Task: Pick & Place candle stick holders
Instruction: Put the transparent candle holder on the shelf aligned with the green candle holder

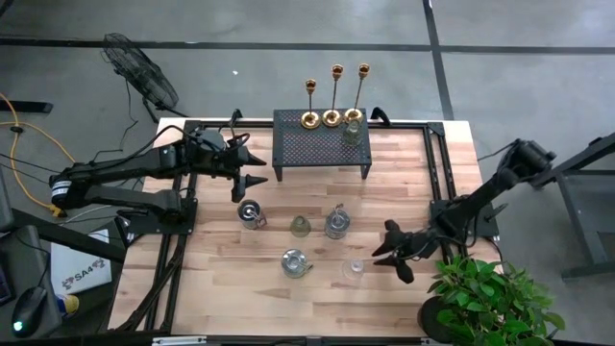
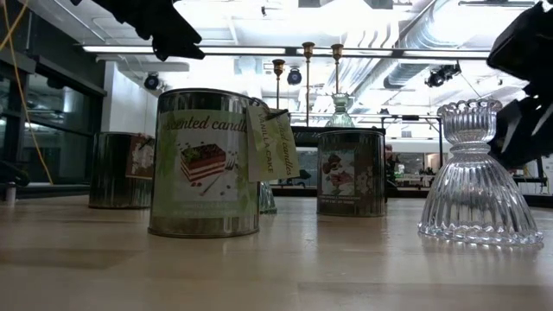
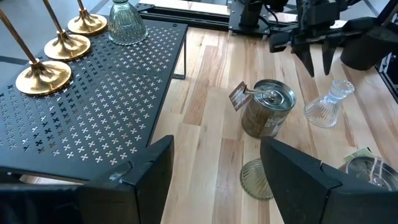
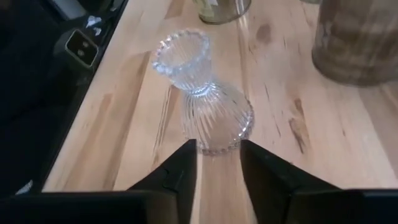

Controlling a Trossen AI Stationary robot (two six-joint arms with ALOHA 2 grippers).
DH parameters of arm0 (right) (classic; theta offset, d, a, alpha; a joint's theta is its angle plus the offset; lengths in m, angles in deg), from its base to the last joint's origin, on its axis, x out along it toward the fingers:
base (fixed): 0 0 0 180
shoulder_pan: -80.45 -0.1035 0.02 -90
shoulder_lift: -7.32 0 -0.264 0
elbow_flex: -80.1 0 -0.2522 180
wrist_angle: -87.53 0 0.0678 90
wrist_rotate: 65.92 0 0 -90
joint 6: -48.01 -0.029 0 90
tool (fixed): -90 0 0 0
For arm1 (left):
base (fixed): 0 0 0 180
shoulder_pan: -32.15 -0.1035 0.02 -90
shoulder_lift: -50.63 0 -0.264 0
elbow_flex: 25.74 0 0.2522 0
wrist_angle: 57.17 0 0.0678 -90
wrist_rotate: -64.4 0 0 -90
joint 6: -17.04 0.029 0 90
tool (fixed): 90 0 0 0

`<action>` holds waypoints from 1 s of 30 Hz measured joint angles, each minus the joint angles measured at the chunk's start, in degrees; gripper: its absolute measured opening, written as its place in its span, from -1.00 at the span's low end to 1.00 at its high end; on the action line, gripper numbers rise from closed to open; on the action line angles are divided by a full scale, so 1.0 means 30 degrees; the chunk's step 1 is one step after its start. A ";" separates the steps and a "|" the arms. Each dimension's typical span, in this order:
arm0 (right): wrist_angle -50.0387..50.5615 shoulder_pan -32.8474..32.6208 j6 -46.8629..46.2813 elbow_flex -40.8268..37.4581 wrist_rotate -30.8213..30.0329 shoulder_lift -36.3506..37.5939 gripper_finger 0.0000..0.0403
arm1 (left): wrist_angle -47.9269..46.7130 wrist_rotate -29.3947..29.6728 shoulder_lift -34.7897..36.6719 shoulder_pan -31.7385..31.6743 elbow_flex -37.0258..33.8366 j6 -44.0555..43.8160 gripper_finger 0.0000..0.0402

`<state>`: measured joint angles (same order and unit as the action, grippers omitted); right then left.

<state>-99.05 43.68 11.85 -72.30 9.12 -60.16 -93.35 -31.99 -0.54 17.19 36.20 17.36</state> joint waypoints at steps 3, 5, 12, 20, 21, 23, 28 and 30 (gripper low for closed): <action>-0.0967 0.0003 -0.1076 0.0000 0.0056 -0.0596 -0.20 | -0.0006 0.0000 0.0000 0.0000 0.0000 -0.0003 0.17; -0.1728 0.0003 -0.1178 0.0000 0.0438 -0.0957 -0.05 | -0.0006 0.0000 0.0000 0.0000 0.0000 -0.0044 0.17; -0.3156 0.0003 0.1620 0.0000 0.1035 -0.2093 0.30 | -0.0013 -0.0005 0.0000 0.0000 0.0000 -0.0246 0.17; -0.6563 0.0003 0.4409 0.0015 0.0138 -0.4603 0.31 | -0.0013 0.0004 0.0000 0.0000 0.0000 -0.0530 0.17; -0.7056 0.0003 0.4702 0.0015 -0.0129 -0.4854 0.31 | -0.0013 0.0000 0.0000 0.0000 0.0000 -0.0693 0.17; -0.7956 0.0003 0.5377 0.0015 -0.0640 -0.5274 0.30 | -0.0013 0.0007 -0.0007 0.0000 0.0000 -0.0863 0.17; -0.8543 0.0088 0.6154 0.0278 -0.0937 -0.6296 0.30 | -0.0013 0.0007 -0.0007 0.0000 0.0000 -0.1282 0.17; -0.8580 0.0272 0.6182 0.0631 -0.0811 -0.6811 0.30 | -0.0013 0.0007 -0.0007 -0.0007 0.0007 -0.1282 0.17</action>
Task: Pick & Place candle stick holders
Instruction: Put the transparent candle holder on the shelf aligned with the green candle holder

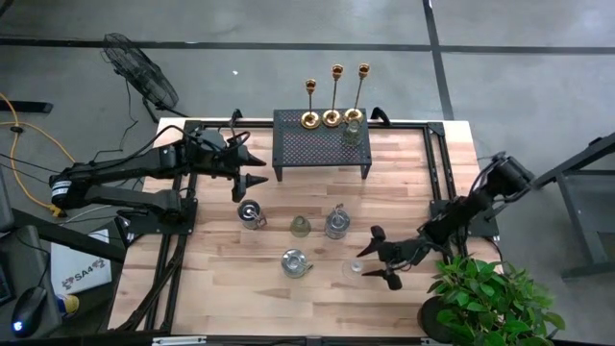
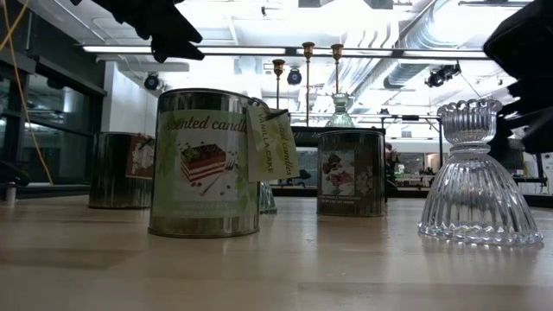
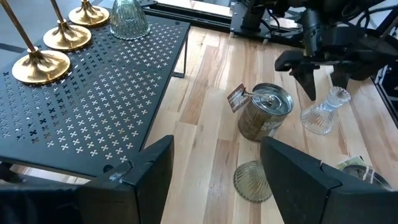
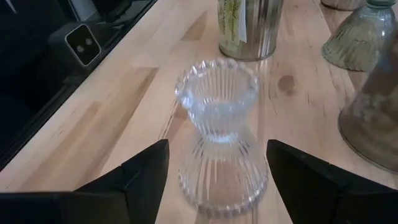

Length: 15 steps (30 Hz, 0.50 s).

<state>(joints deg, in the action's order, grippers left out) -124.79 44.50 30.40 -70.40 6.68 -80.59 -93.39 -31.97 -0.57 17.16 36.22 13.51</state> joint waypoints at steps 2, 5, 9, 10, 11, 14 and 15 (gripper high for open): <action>-0.0013 0.0227 0.0433 0.0415 0.0130 -0.0478 0.30 | 0.0000 0.0065 0.0000 0.0005 0.0001 -0.0007 0.17; -0.0027 0.0527 0.1451 0.1014 0.0394 -0.0937 0.30 | 0.0000 0.0422 0.0000 0.0002 0.0001 -0.0152 0.17; 0.0020 0.0781 0.1796 0.1176 0.0869 -0.1094 0.30 | 0.0000 0.0473 0.0000 0.0000 0.0001 -0.0488 0.17; -0.0012 0.0781 0.1796 0.1176 0.0886 -0.1094 0.30 | 0.0007 0.0466 0.0000 0.0000 0.0001 -0.0495 0.17; -0.0030 0.0781 0.1796 0.1182 0.0898 -0.1094 0.29 | 0.0000 0.0452 0.0000 0.0000 0.0001 -0.0509 0.17; -0.0166 0.0781 0.1810 0.1176 0.0998 -0.1094 0.24 | 0.0000 0.0452 0.0000 0.0000 0.0001 -0.0590 0.17; -0.0372 0.0781 0.1810 0.1176 0.1092 -0.1094 0.22 | 0.0000 0.0452 0.0000 0.0000 0.0001 -0.0590 0.17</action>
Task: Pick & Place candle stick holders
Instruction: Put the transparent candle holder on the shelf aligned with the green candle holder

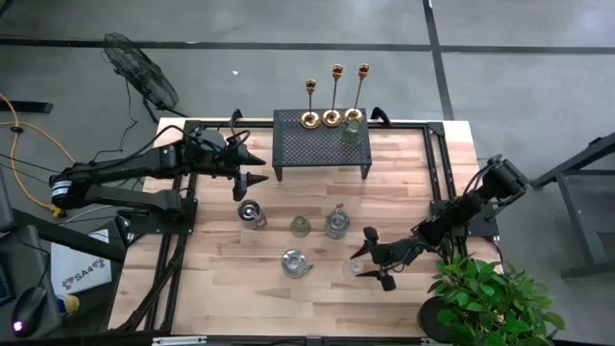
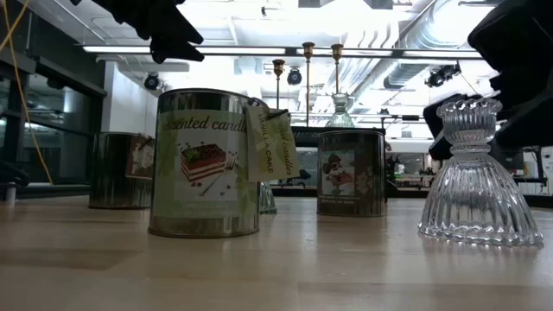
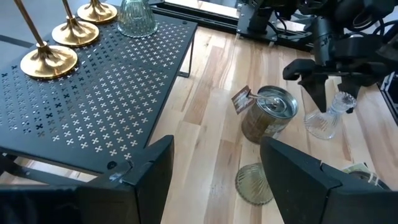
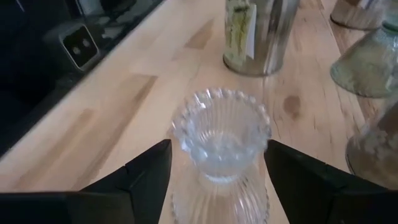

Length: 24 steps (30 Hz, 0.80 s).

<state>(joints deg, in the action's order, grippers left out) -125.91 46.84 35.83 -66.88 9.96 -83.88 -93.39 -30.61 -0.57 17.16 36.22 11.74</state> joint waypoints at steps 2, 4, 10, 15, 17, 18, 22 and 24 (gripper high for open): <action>-0.0486 0.0000 0.0010 0.0000 0.0276 0.0000 0.17 | 0.0002 0.0013 0.0000 0.0000 0.0000 -0.0006 0.17; -0.0880 0.0000 0.0094 0.0000 0.0354 0.0000 0.12 | 0.0000 0.0011 0.0000 0.0000 0.0000 -0.0047 0.17; -0.0920 0.0112 0.0628 0.0000 0.0804 0.0000 -0.01 | 0.0007 0.0022 0.0000 0.0000 0.0000 -0.0350 0.17; -0.0913 0.0454 0.1039 0.0000 0.1527 0.0000 -0.12 | 0.0005 0.0022 0.0000 0.0000 0.0000 -0.0563 0.17; -0.0913 0.0592 0.1140 0.0000 0.1803 0.0000 -0.18 | 0.0003 0.0022 0.0000 0.0000 0.0000 -0.0692 0.17; -0.0913 0.0622 0.1156 0.0000 0.1821 0.0000 -0.21 | 0.0007 0.0029 0.0000 0.0000 0.0000 -0.0699 0.17; -0.0920 0.0634 0.1162 0.0000 0.1821 0.0000 -0.33 | 0.0007 0.0027 0.0000 0.0000 0.0000 -0.0756 0.17; -0.0920 0.0634 0.1158 0.0000 0.1817 0.0000 -0.35 | 0.0007 0.0029 0.0000 0.0000 0.0000 -0.0834 0.17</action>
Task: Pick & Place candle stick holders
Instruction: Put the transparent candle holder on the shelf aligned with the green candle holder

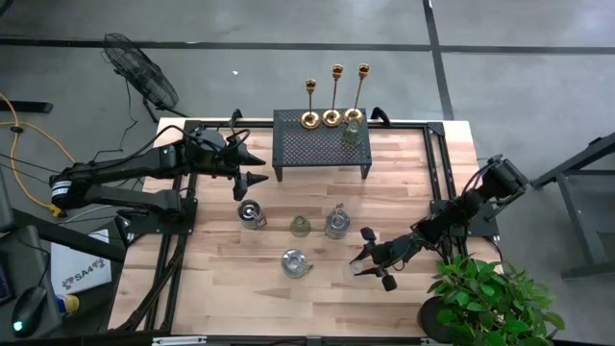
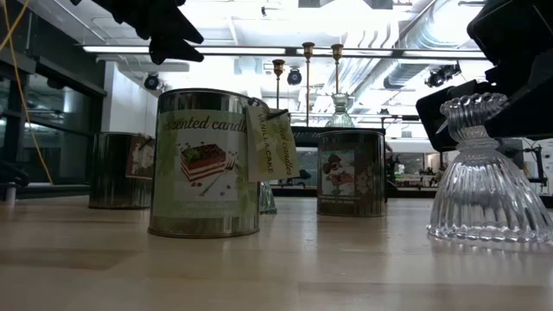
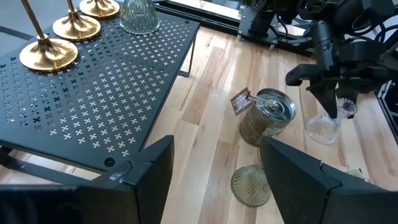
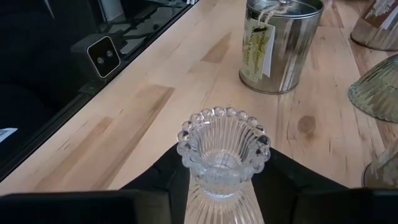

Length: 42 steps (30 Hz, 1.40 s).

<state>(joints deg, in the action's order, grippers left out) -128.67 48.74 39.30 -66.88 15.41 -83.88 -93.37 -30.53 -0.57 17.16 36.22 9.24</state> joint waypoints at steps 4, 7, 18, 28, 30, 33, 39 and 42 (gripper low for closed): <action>0.0015 0.0000 0.0000 0.0000 -0.0124 0.0010 -0.34 | 0.0000 0.0000 0.0000 0.0000 0.0000 -0.0011 0.17; 0.0225 0.0000 -0.0059 -0.0015 -0.0392 0.0168 -0.35 | 0.0000 0.0000 0.0000 0.0000 0.0000 -0.0018 0.17; 0.2285 -0.0022 -0.0751 -0.0022 -0.2381 0.3681 -0.36 | -0.0058 0.0007 -0.0014 0.0000 0.0007 -0.0208 0.17; 0.3878 0.1106 -0.0359 0.0998 -0.5757 0.8411 -0.36 | -0.0022 0.0051 -0.0036 0.0000 0.0015 -0.0487 0.17; 0.5485 0.1543 0.0741 0.2183 -0.6230 0.8692 -0.36 | -0.0022 0.0051 -0.0036 0.0000 0.0015 -0.0492 0.17; 0.8056 0.2322 0.2259 0.4446 -0.7213 0.8607 -0.36 | -0.0022 0.0051 -0.0036 0.0000 0.0015 -0.0492 0.17; 1.0667 0.4853 0.2350 0.8701 -0.9265 0.7321 -0.36 | -0.0029 0.0044 -0.0036 0.0000 0.0015 -0.0485 0.17; 1.1060 0.6092 0.1709 0.9935 -0.9879 0.6415 -0.36 | -0.0036 0.0044 -0.0036 0.0003 0.0015 -0.0485 0.17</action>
<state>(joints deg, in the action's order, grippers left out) -95.48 67.02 44.43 -37.07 -14.23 -64.63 -93.48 -30.39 -0.68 17.17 36.27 7.78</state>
